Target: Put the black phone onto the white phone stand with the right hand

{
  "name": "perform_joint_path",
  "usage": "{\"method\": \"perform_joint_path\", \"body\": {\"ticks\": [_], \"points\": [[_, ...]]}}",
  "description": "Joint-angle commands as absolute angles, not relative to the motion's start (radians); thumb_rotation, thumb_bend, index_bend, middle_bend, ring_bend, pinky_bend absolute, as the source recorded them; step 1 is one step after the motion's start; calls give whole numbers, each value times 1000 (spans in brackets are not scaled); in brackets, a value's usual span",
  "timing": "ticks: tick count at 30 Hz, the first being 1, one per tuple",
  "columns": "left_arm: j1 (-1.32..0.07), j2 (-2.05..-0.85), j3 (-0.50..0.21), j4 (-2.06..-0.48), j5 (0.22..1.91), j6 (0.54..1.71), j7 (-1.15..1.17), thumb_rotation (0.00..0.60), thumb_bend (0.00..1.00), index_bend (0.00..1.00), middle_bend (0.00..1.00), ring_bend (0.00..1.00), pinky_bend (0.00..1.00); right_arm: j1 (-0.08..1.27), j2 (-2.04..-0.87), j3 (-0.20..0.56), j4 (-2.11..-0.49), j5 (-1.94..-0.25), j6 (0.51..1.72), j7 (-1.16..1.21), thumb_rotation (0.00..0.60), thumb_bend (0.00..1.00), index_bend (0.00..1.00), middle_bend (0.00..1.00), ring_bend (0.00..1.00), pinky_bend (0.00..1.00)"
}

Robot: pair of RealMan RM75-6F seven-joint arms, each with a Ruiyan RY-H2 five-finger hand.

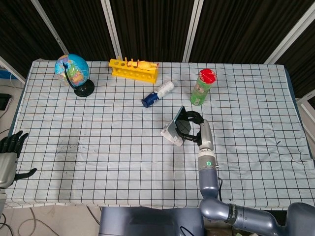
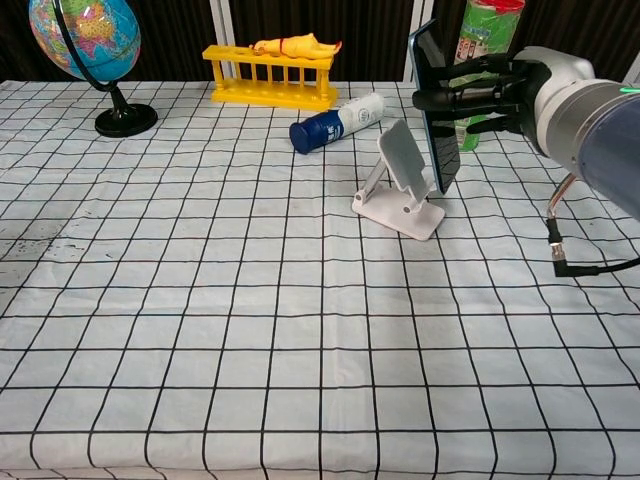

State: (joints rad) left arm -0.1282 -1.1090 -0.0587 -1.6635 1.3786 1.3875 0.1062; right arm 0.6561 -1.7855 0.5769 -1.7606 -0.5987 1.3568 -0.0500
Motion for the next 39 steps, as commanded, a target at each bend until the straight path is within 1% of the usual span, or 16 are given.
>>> {"method": "perform_joint_path", "body": {"ticks": [1,15,29,39], "points": [[-129,-1107,-58,-1664,1379,1385,103,600,0,0,0,0,0,666,-1803,582,-1741,-593,1362,-60,600,400,649,733,584,215],[-132,-1100,-58,-1667,1373,1375,89,600,0,0,0,0,0,692,-1852,613,-1698,-566,1364,-87,600,400,649,733,584,215],[-134,-1101,-59,-1670,1367,1371,87,600,0,0,0,0,0,707,-1875,640,-1684,-546,1358,-103,600,400,649,733,585,215],[-135,-1100,-59,-1670,1366,1369,84,600,0,0,0,0,0,709,-1887,643,-1674,-542,1358,-111,600,400,649,733,585,216]]}}
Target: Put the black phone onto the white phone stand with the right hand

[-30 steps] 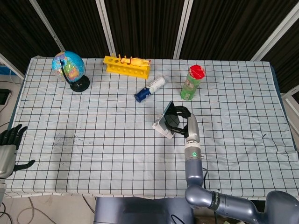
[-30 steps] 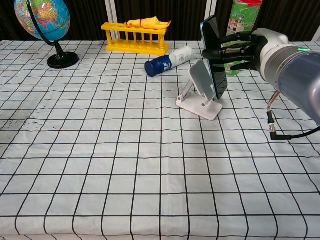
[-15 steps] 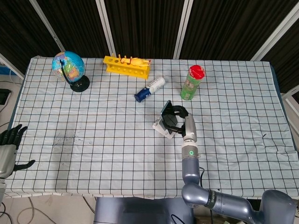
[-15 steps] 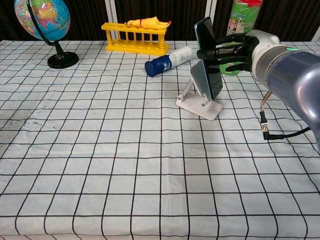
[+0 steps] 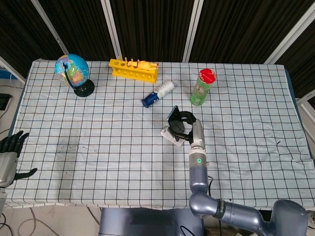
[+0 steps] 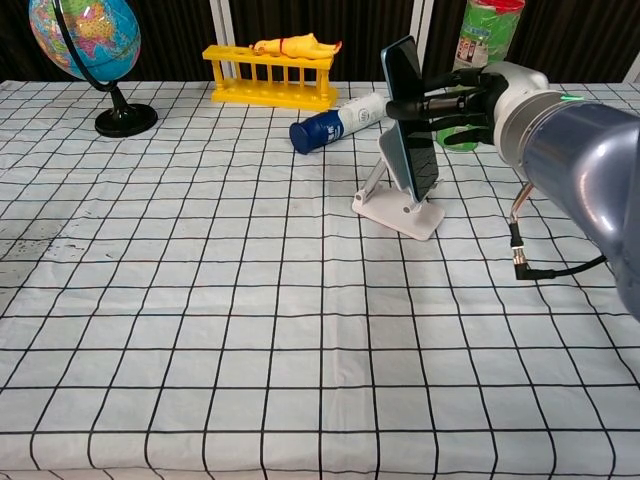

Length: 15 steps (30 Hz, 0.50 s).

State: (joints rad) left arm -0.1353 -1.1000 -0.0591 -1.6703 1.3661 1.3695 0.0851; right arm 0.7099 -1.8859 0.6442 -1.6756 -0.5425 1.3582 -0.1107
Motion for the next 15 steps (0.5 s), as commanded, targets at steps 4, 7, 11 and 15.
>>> {"method": "perform_joint_path", "body": {"ticks": [4,7,11,15], "points": [[-136,-1099,-59,-1670,1366,1368,84,600,0,0,0,0,0,708,-1891,643,-1671,-541,1354,-111,600,400,649,733,584,216],[-136,-1099,-59,-1671,1365,1368,83,600,0,0,0,0,0,706,-1893,640,-1667,-543,1351,-111,600,400,649,733,584,216],[-136,-1098,-59,-1671,1364,1368,82,600,0,0,0,0,0,702,-1895,639,-1662,-544,1344,-107,600,400,649,732,583,215],[-136,-1099,-59,-1670,1364,1369,86,600,0,0,0,0,0,699,-1897,635,-1659,-547,1341,-106,600,400,649,720,568,207]]}}
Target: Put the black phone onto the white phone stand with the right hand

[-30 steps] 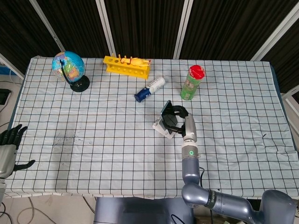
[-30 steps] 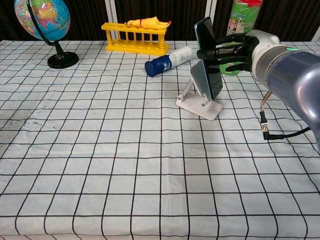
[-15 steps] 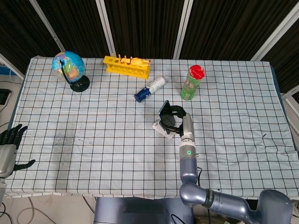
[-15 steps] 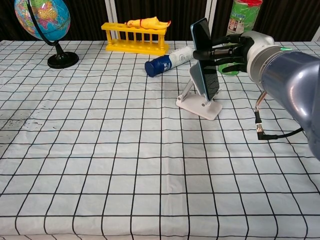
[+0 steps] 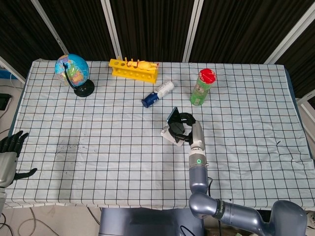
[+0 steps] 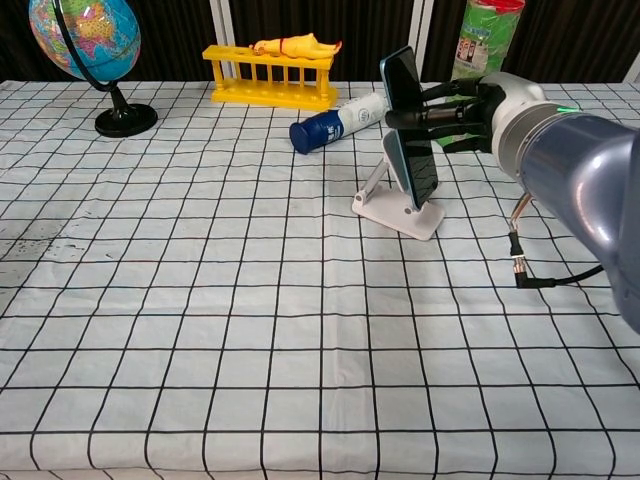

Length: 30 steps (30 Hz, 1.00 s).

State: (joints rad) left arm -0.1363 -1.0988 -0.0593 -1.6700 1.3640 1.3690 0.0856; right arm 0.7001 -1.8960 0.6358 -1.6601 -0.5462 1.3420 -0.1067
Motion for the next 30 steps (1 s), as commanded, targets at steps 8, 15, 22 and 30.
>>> {"method": "perform_joint_path", "body": {"ticks": [8,15,22,30], "points": [[-136,-1100,-60,-1671,1361,1370,89,600,0,0,0,0,0,699,-1900,624,-1649,-569,1330,-104,600,386,632,650,496,192],[-134,-1105,-64,-1668,1358,1381,94,600,0,0,0,0,0,694,-1900,614,-1652,-588,1324,-102,600,307,532,557,398,183],[-133,-1105,-66,-1669,1357,1383,93,600,0,0,0,0,0,691,-1900,612,-1657,-597,1318,-100,600,276,486,510,356,183],[-133,-1105,-66,-1670,1354,1381,94,600,0,0,0,0,0,693,-1901,614,-1652,-594,1310,-105,600,258,468,493,335,183]]}}
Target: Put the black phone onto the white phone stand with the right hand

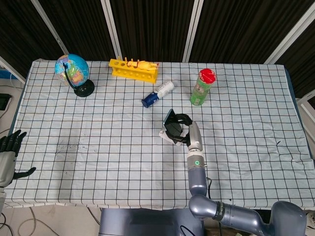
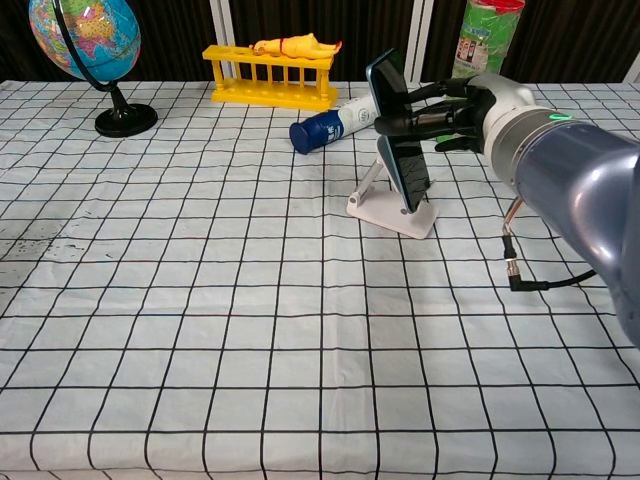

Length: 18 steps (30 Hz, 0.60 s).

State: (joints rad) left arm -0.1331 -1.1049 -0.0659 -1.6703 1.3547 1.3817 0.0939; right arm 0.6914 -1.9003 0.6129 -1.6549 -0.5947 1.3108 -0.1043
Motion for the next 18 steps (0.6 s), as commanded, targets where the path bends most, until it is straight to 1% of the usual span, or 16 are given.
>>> {"method": "perform_joint_path", "body": {"ticks": [1,11,18], "points": [[-133,-1104,-66,-1671,1354,1381,94,600,0,0,0,0,0,694,-1903,613,-1649,-596,1310,-107,600,257,468,493,335,183],[-133,-1103,-66,-1673,1352,1379,92,600,0,0,0,0,0,715,-1917,628,-1618,-598,1307,-118,600,258,466,492,334,183],[-134,-1103,-67,-1674,1350,1379,92,600,0,0,0,0,0,721,-1922,634,-1608,-595,1307,-125,600,248,414,450,290,183]]}}
